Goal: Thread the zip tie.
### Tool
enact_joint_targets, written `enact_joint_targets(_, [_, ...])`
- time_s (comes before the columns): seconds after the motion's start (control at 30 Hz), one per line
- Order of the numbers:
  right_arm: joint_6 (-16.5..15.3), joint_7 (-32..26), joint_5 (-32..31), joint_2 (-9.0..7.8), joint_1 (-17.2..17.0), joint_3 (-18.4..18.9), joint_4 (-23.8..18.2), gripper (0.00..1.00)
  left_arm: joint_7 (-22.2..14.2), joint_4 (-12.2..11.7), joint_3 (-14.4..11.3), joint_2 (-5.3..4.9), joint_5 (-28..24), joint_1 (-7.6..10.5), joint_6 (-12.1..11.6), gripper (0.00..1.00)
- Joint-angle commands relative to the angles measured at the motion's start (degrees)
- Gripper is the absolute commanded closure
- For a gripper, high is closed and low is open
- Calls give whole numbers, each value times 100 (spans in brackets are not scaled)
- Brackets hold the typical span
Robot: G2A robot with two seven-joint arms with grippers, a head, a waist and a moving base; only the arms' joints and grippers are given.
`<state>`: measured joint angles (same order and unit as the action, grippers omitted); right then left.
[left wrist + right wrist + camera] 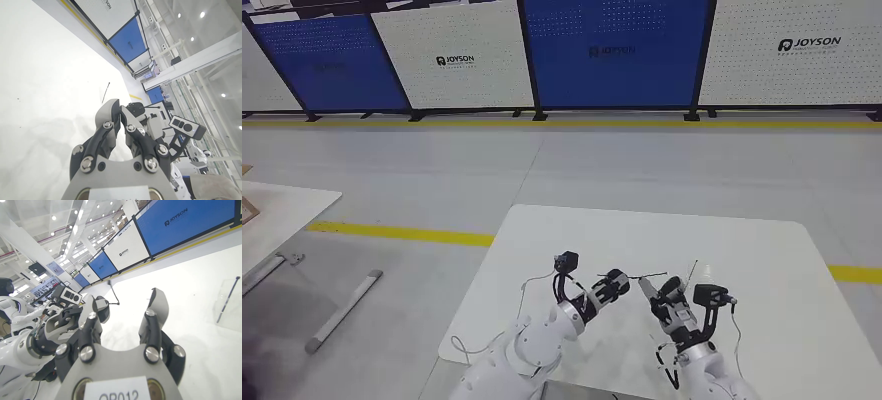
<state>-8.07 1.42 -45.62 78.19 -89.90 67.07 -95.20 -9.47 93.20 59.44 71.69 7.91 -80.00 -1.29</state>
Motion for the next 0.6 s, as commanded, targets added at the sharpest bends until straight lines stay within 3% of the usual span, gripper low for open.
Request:
enact_joint_targets(0.0, [-1,2,48,-16,-71,98,-24,0,44,44,26,2,-106,-35,-1,100])
enact_joint_targets(0.07, [197,-261,296,-14,-107,133,15,0,88,75,57,4,-184,-49,-23,100])
enact_joint_targets(0.4, [162,-274,306,-15,-105,125,16,0,166,92,53,5,-162,-70,-89,100])
enact_joint_targets(0.57, [-221,-203,-627,-74,73,97,284,0,-67,219,181,27,-1199,-170,-76,100])
